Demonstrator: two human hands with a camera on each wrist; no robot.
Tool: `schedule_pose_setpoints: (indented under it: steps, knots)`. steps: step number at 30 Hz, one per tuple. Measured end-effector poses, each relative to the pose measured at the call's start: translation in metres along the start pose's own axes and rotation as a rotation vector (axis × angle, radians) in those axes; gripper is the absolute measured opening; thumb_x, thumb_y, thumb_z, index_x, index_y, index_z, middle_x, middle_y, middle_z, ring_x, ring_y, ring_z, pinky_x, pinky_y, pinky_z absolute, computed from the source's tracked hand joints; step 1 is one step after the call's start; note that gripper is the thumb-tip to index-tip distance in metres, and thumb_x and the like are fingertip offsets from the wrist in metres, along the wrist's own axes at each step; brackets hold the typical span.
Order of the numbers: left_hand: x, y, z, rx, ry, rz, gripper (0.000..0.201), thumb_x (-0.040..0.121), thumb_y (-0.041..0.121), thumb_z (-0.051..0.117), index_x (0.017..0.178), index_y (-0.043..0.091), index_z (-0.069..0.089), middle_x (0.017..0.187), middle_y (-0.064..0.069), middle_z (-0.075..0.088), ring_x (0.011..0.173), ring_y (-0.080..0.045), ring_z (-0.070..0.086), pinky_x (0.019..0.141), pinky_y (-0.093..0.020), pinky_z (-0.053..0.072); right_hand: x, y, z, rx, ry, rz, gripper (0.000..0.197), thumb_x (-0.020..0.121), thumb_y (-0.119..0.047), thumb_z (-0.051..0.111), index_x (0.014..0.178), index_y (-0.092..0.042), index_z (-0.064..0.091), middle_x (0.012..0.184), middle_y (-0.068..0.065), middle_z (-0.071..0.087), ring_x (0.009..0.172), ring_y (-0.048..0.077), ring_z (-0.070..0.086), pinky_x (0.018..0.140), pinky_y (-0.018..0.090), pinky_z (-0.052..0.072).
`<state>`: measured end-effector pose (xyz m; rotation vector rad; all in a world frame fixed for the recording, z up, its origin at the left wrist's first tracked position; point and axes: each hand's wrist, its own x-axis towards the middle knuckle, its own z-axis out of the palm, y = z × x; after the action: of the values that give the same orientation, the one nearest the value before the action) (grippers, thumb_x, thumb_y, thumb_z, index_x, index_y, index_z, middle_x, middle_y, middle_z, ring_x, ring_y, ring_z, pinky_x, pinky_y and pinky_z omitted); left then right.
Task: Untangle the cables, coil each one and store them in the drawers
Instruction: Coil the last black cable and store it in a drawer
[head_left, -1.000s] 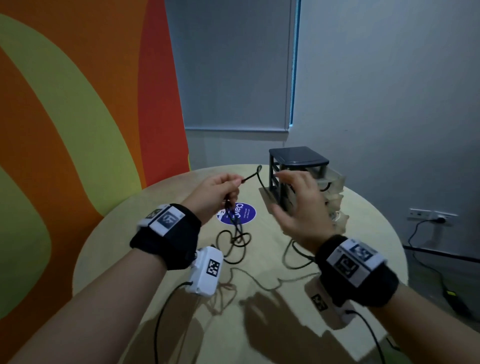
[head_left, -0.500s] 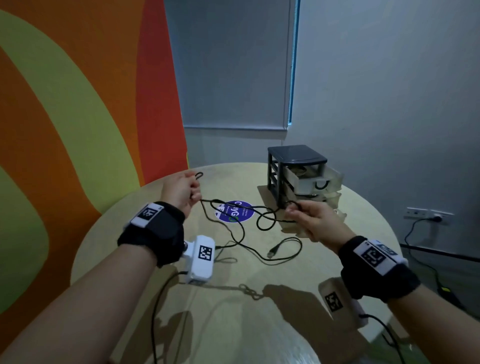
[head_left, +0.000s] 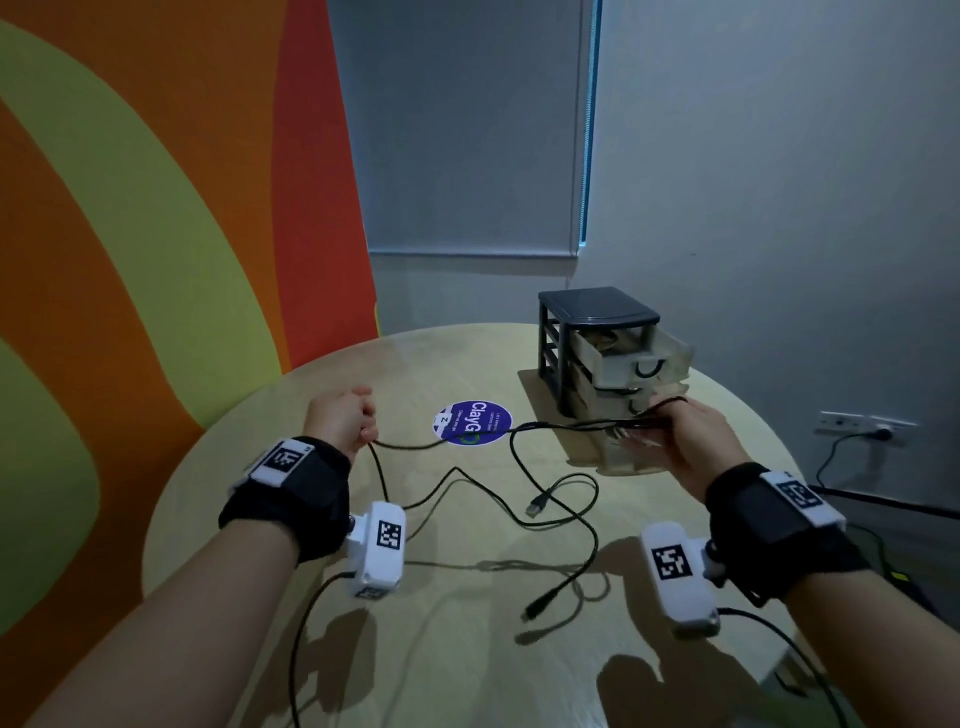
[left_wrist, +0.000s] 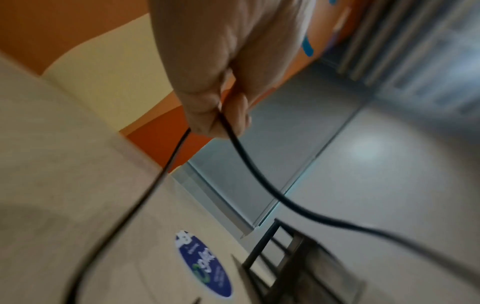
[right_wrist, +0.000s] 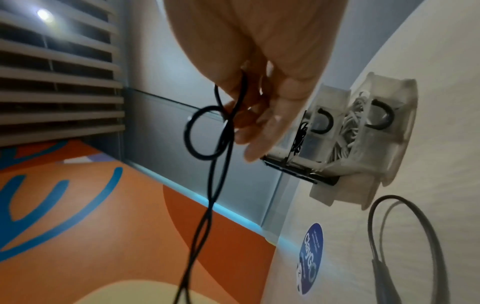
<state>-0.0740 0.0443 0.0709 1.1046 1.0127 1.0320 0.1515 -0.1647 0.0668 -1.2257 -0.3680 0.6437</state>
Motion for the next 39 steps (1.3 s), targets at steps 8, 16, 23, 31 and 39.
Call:
schedule_pose_setpoints:
  steps: [8,16,23,31,39]
  knots:
    - [-0.047,0.002,0.031,1.501,-0.369,0.149,0.054,0.096,0.053,0.035,0.107,0.006,0.059,0.091,-0.008,0.057,0.082,-0.021,0.052,0.071,-0.029,0.040,-0.010,0.010,0.033,-0.145,-0.141,-0.010,0.037,0.093,0.006,0.023,0.069,-0.010,0.046,0.065,0.009,0.048,0.044,0.018,0.059,0.073,0.048,0.045]
    - [-0.088,0.005,0.075,0.827,-0.855,0.291,0.021,0.091,0.039,0.055,0.088,0.025,0.070,0.087,0.008,0.070,0.082,-0.006,0.063,0.077,-0.024,0.049,-0.023,0.003,0.052,-0.153,-0.163,-0.063,0.032,0.097,0.001,0.027,0.078,-0.011,0.049,0.066,0.006,0.047,0.058,0.016,0.054,0.056,0.029,0.048]
    - [-0.097,0.001,0.086,0.702,-0.936,0.188,0.010,0.088,0.009,0.062,0.097,0.010,0.063,0.086,-0.003,0.062,0.070,-0.008,0.058,0.067,-0.022,0.054,-0.029,0.000,0.058,-0.118,-0.221,-0.095,0.018,0.100,-0.019,0.040,0.091,-0.014,0.055,0.071,0.001,0.050,0.066,0.014,0.052,0.058,0.025,0.047]
    - [-0.097,0.001,0.084,0.524,-0.745,0.214,0.010,0.091,0.003,0.056,0.082,0.006,0.058,0.072,-0.008,0.057,0.064,-0.018,0.060,0.067,-0.036,0.059,-0.032,-0.003,0.053,0.126,-0.310,-0.031,0.035,0.100,-0.027,0.037,0.076,-0.006,0.050,0.063,0.008,0.048,0.055,0.015,0.054,0.051,0.021,0.049]
    - [-0.087,-0.001,0.082,0.654,-0.635,0.462,0.010,0.085,0.027,0.067,0.081,0.019,0.064,0.070,-0.002,0.057,0.053,-0.011,0.049,0.052,-0.023,0.042,-0.024,-0.006,0.044,0.054,-0.184,-0.015,0.030,0.102,-0.024,0.036,0.081,-0.008,0.050,0.054,0.003,0.045,0.036,0.005,0.044,0.040,0.017,0.040]
